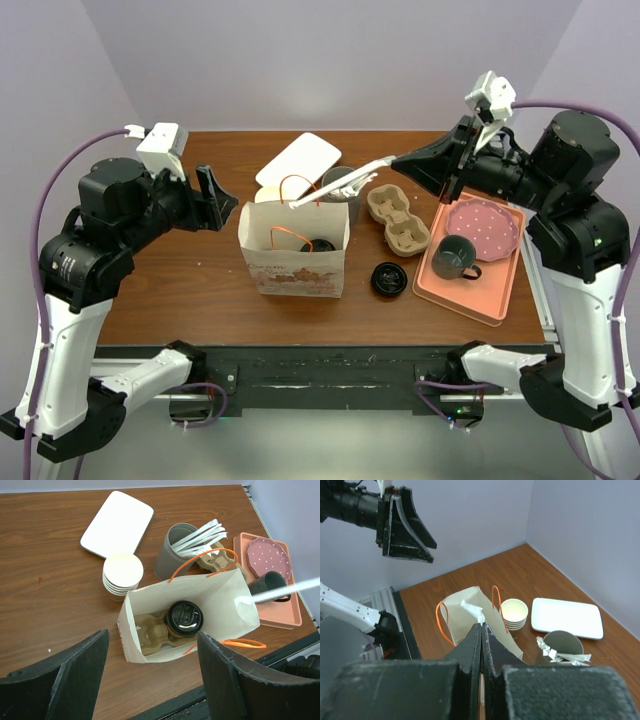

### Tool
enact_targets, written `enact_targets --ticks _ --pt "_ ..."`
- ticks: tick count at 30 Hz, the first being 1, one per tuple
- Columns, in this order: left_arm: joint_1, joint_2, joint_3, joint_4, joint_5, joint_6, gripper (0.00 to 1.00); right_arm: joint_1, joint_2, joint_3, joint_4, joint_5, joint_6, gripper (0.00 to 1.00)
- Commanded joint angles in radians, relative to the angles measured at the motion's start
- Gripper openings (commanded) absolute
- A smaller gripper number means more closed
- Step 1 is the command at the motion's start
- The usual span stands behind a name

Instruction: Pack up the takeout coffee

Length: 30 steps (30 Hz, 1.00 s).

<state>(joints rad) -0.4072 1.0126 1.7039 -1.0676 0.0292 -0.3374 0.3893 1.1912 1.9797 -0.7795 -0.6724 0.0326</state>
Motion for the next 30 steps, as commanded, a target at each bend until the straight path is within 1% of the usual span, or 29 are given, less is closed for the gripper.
enact_targets --ticks 1,2,3,5,6,8,9,11,12,16,18,19,20,23,25,26,28,29,30 --pt "-0.002 -0.008 -0.001 0.015 0.009 -0.003 0.76 0.040 0.013 -0.021 0.009 0.029 -0.026 0.00" --pt "-0.002 -0.008 -0.004 0.015 0.012 -0.002 0.76 0.061 0.022 -0.021 0.003 0.092 -0.048 0.00" --pt "-0.002 -0.008 -0.007 0.018 0.014 0.000 0.76 0.135 0.030 -0.019 -0.021 0.146 -0.084 0.00" --pt "-0.002 -0.009 -0.016 0.018 0.014 0.001 0.76 0.232 0.067 -0.018 -0.049 0.233 -0.115 0.00" --pt "-0.002 -0.017 -0.020 0.023 0.015 0.001 0.76 0.308 0.085 0.001 -0.091 0.308 -0.134 0.00" --pt "-0.002 -0.037 -0.042 0.037 0.015 -0.003 0.76 0.396 0.145 0.051 -0.139 0.385 -0.148 0.00" --pt "-0.002 -0.046 -0.061 0.041 0.012 -0.005 0.76 0.423 0.162 0.068 -0.170 0.469 -0.160 0.00" --pt "-0.002 -0.068 -0.079 0.052 0.008 -0.009 0.76 0.488 0.208 0.112 -0.184 0.565 -0.174 0.00" --pt "-0.002 -0.075 -0.095 0.055 0.008 -0.011 0.76 0.500 0.220 0.126 -0.188 0.624 -0.184 0.00" --pt "-0.002 -0.101 -0.115 0.067 0.003 -0.006 0.76 0.546 0.310 0.224 -0.228 0.689 -0.224 0.00" --pt "-0.002 -0.114 -0.116 0.069 -0.006 0.000 0.77 0.589 0.386 0.306 -0.268 0.720 -0.258 0.00" --pt "-0.002 -0.118 -0.118 0.070 -0.014 0.003 0.77 0.605 0.410 0.329 -0.276 0.756 -0.267 0.00" --pt "-0.002 -0.127 -0.121 0.075 -0.017 0.009 0.77 0.628 0.435 0.361 -0.280 0.766 -0.275 0.01" --pt "-0.002 -0.150 -0.121 0.074 -0.028 0.034 0.76 0.661 0.521 0.380 -0.279 0.796 -0.280 0.05" --pt "-0.002 -0.170 -0.131 0.075 -0.083 0.047 0.76 0.687 0.577 0.381 -0.274 0.826 -0.281 0.09" --pt "-0.002 -0.184 -0.135 0.075 -0.095 0.057 0.77 0.718 0.596 0.395 -0.276 0.870 -0.281 0.11" --pt "-0.002 -0.197 -0.142 0.070 -0.120 0.058 0.77 0.746 0.651 0.415 -0.277 0.890 -0.277 0.14" --pt "-0.002 -0.209 -0.145 0.070 -0.124 0.061 0.77 0.764 0.669 0.436 -0.274 0.895 -0.269 0.24" --pt "-0.002 -0.213 -0.157 0.075 -0.126 0.061 0.77 0.772 0.686 0.455 -0.274 0.899 -0.246 0.29"
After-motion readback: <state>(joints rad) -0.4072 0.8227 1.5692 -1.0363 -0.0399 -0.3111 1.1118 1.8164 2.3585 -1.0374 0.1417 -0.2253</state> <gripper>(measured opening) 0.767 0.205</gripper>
